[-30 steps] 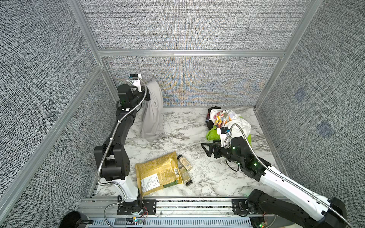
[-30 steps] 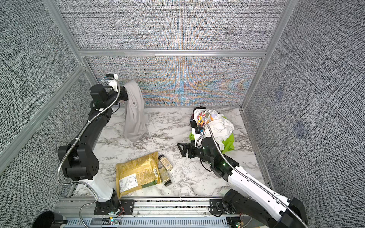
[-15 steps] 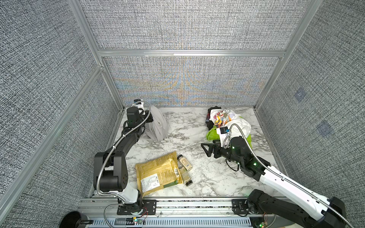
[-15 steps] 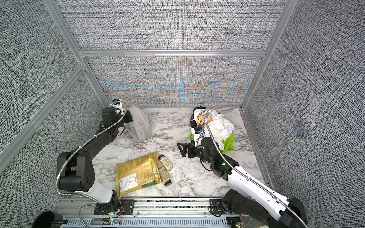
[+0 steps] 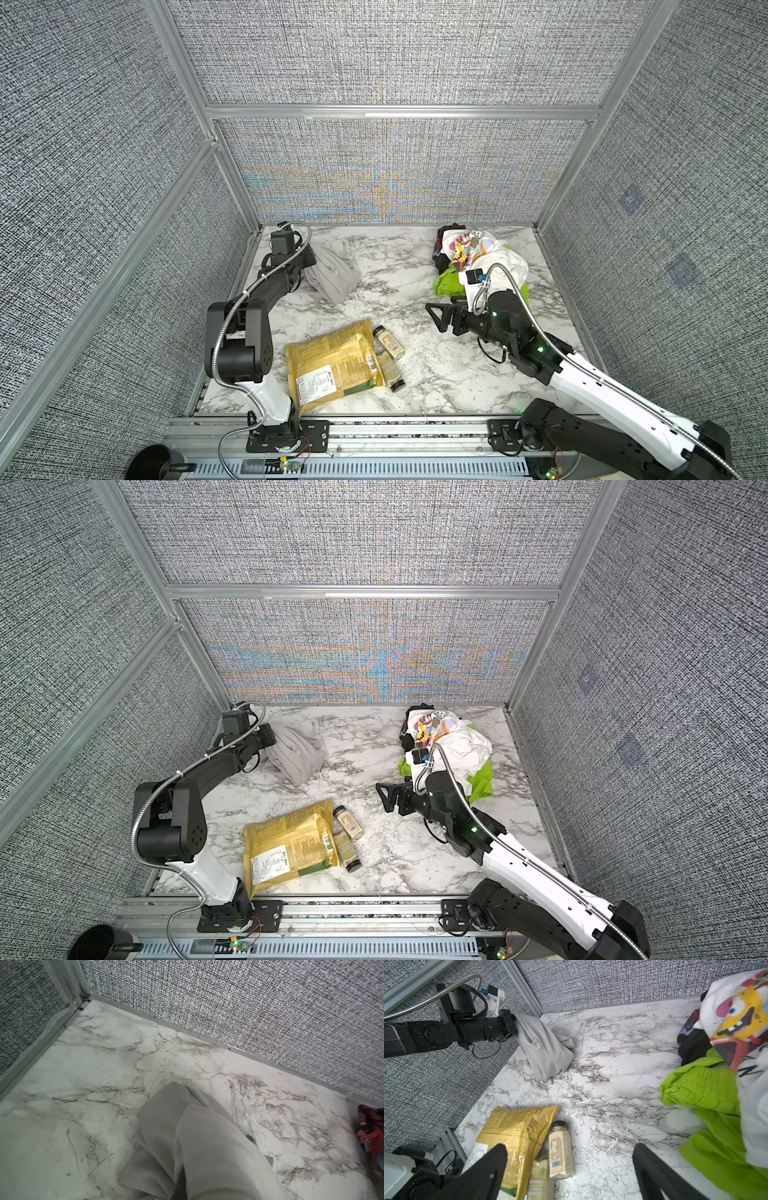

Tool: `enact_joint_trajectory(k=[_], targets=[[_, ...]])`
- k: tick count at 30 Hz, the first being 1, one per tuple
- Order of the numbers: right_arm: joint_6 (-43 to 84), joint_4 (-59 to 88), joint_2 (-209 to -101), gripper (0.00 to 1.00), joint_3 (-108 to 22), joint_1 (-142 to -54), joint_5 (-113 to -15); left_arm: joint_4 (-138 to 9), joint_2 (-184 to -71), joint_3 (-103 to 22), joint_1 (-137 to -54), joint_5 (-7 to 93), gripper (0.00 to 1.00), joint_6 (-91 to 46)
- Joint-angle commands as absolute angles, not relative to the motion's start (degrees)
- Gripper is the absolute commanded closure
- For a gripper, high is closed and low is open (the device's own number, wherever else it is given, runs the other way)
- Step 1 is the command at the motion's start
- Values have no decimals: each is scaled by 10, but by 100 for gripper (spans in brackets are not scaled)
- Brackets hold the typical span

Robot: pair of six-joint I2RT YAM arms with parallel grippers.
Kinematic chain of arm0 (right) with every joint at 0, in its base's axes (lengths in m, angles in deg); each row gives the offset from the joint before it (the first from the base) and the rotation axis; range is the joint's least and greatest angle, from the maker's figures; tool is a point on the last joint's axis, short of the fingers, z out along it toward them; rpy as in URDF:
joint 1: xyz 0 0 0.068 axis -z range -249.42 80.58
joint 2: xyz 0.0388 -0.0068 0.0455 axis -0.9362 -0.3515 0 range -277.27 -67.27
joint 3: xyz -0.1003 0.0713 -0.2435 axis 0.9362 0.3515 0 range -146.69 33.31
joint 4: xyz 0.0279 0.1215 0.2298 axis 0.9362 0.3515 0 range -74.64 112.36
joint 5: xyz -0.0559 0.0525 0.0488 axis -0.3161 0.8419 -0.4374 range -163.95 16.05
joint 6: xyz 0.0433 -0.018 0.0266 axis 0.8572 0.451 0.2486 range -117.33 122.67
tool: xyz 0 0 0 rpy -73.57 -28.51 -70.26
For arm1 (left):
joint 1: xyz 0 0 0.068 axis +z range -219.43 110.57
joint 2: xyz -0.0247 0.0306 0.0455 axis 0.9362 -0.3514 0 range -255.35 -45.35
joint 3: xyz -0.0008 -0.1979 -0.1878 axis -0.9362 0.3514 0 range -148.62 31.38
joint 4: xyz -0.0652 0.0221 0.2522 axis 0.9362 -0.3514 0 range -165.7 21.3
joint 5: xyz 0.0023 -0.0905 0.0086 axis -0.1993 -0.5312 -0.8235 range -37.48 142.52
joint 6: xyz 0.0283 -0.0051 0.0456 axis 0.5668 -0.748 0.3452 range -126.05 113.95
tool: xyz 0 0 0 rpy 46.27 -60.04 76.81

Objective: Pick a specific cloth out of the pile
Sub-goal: 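Lower the grey pants onto the open table with the left gripper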

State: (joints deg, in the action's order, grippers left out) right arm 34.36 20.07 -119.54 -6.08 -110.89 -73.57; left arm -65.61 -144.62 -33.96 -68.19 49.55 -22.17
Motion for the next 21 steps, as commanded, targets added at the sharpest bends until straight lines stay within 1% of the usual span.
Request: enact_joint_trajectory(k=[1,3,4,6,7,10,14,18,21], targets=[[342,197,-1194,1,-57,-1110,-752,-734,-1436,-351,-681,506,57,-190],[342,194,-1200,1,-58,-1110,-754,-755,-1428,-347,-682,491,32,-184],[343,192,-1205,1,-58,-1110,-751,-770,-1423,-345,-683,490,21,-179],[342,189,-1216,1,-63,-1110,-744,-811,-1413,-350,-686,496,5,-169],[343,189,-1221,1,-65,-1110,-740,-844,-1407,-357,-690,503,2,-163],[343,186,-1233,1,-66,-1110,-738,-924,-1383,-376,-711,536,2,-148],[337,184,-1252,1,-71,-1110,-734,-963,-1333,-370,-719,549,2,-161],[334,189,-1262,1,-76,-1110,-735,-980,-1285,-373,-719,520,2,-172],[336,190,-1259,1,-75,-1110,-738,-965,-1249,-374,-719,478,2,-183]])
